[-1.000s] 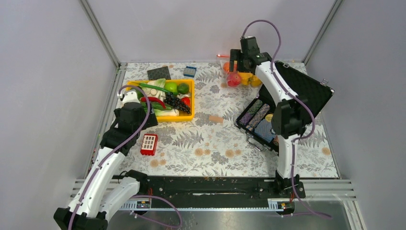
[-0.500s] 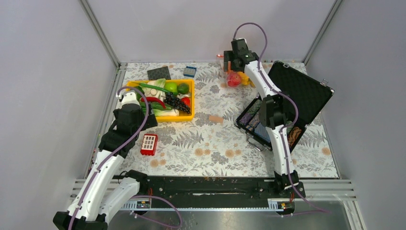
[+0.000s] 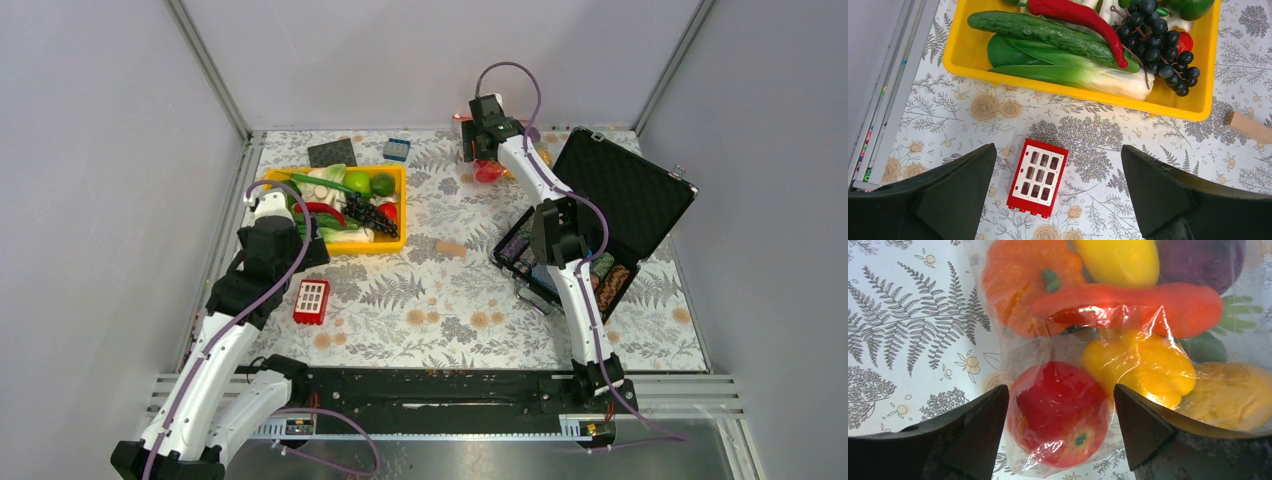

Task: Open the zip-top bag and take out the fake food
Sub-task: Pick up the zipper food storage bag at the center of the board.

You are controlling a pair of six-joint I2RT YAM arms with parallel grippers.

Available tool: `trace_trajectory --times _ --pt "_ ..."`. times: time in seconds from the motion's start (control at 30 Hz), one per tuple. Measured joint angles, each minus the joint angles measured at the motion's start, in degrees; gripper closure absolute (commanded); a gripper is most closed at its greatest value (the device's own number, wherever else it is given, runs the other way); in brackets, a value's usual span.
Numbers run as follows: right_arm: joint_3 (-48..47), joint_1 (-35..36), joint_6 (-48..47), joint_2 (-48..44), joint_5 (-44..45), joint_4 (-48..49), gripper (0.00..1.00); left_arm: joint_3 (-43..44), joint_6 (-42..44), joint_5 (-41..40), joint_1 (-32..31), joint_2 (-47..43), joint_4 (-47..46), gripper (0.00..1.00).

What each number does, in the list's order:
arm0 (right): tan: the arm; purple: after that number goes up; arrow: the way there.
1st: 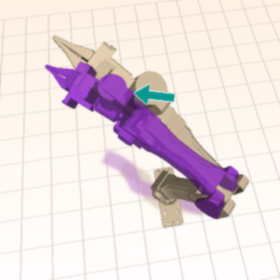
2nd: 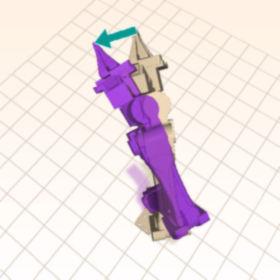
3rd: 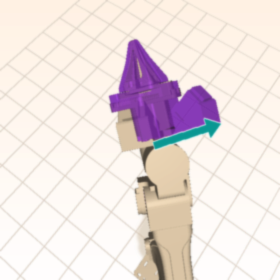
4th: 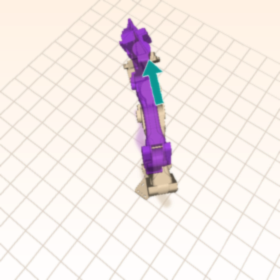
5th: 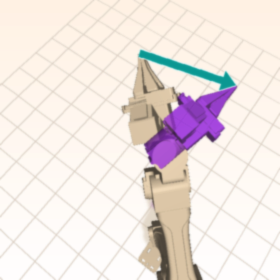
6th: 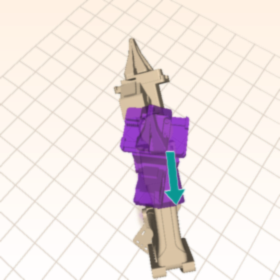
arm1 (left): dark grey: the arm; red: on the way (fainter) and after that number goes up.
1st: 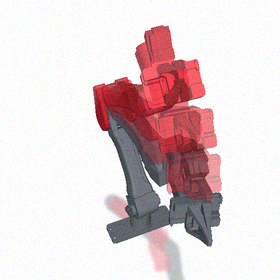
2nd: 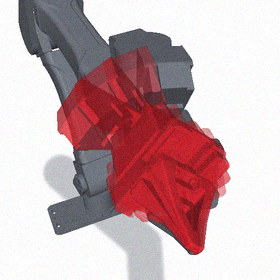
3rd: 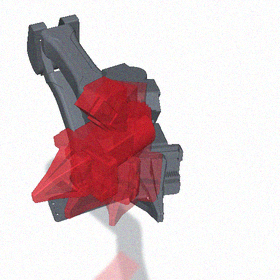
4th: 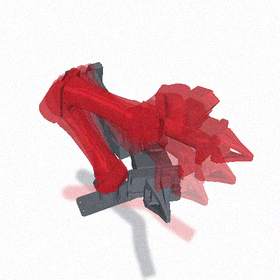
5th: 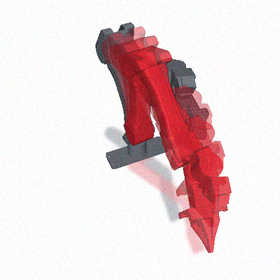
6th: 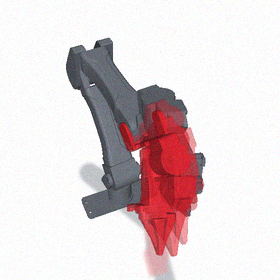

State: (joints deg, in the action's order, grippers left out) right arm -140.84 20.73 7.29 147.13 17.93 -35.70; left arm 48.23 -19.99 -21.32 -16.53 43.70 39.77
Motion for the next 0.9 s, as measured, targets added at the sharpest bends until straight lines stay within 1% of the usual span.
trace_trajectory --times 0.07,0.13,0.27,0.37,0.53,0.73,0.9 --pt "0.00 0.00 -0.24 0.04 0.70 0.00 0.26 0.00 0.04 0.11 0.00 0.15 0.00 0.02" --pt "0.00 0.00 -0.46 0.04 1.18 0.07 0.34 0.00 0.07 0.15 0.00 0.28 -0.02 0.02" --pt "0.00 0.00 -1.01 0.04 1.40 0.24 0.57 -0.02 0.07 0.20 0.00 0.28 -0.02 0.02" --pt "0.00 0.00 -1.27 0.04 1.33 0.57 0.70 -0.02 0.07 0.35 0.00 0.28 -0.02 0.02" --pt "0.00 0.00 -1.53 0.04 1.33 1.40 0.87 -0.02 0.07 0.57 0.00 0.28 -0.02 0.02" --pt "0.07 0.00 -1.73 -0.07 1.31 1.77 1.00 -0.07 0.07 0.79 0.00 0.28 -0.02 0.02" --pt "2.56 0.26 -2.47 -2.03 0.24 1.70 1.00 -0.07 0.07 1.01 0.00 0.28 -0.02 0.02"
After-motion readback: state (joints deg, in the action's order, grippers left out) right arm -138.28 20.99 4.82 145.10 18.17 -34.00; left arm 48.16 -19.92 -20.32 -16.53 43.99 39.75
